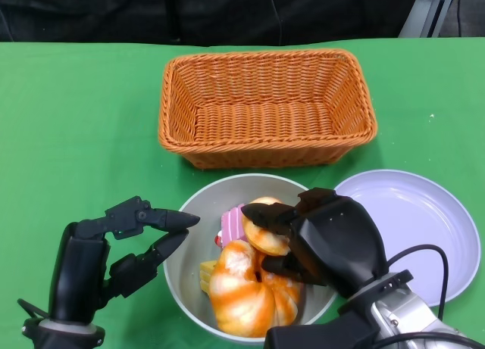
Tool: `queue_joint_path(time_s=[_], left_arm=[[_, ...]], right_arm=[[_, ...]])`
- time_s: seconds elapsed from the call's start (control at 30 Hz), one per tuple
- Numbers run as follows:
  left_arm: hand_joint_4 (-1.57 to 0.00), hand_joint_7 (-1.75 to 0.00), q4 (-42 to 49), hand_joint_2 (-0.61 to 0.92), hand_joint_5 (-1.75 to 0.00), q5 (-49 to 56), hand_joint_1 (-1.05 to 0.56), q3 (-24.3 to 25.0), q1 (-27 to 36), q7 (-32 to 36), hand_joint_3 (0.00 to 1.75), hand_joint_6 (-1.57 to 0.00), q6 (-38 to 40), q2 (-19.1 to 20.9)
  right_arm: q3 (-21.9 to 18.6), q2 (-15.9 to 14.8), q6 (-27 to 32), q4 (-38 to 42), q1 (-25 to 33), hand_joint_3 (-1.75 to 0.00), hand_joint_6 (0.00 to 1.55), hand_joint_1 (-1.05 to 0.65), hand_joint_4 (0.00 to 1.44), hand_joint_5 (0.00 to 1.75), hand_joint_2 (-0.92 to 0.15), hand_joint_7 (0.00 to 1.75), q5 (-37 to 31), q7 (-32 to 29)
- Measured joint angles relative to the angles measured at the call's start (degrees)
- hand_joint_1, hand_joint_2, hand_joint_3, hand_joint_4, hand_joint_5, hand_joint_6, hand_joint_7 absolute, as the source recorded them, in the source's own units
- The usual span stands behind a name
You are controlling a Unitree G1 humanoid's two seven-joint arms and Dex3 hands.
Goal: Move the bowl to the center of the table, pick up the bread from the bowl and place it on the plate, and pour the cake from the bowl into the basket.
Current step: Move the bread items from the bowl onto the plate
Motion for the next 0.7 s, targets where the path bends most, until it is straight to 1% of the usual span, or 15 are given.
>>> queue_joint_path(time_s=[0.13,0.37,0.47,0.63,0.7], left_arm=[[-0.79,-0.48,0.0,0.92,-1.05,0.03,-0.24,0.01,0.0,0.0,0.2,-1.03,0.0,0.0],[-0.8,-0.49,0.01,0.92,-1.05,-0.01,-0.24,0.01,0.0,0.0,0.19,-1.03,-0.01,-0.01],[-0.8,-0.49,0.13,0.92,-1.05,0.01,-0.23,0.02,-0.01,0.0,0.19,-1.03,-0.15,-0.03],[-0.8,-0.49,0.17,0.92,-1.04,0.01,-0.24,0.05,-0.01,0.0,0.2,-1.03,-0.22,-0.05],[-0.8,-0.49,0.16,0.92,-1.04,0.01,-0.23,0.05,-0.01,0.0,0.2,-1.02,-0.22,-0.11]], right_arm=[[-0.6,-0.03,-1.49,0.76,-0.09,-0.01,1.15,-0.24,0.85,1.02,-0.92,0.01,0.75,-1.0],[-1.15,-0.21,-3.82,1.74,-0.19,0.0,1.17,-0.26,0.86,1.05,-0.88,0.02,1.81,-2.39],[-1.21,-0.81,-5.83,2.68,-0.59,0.0,1.19,-0.21,0.85,1.13,-0.87,0.02,2.07,-3.6],[-1.24,-1.34,-9.32,4.22,-0.73,0.0,1.21,-0.17,0.87,1.17,-0.87,0.03,2.39,-6.32],[-1.24,-1.37,-10.44,4.97,-0.9,-0.01,1.23,-0.17,0.85,1.28,-0.9,0.03,2.39,-7.72]])
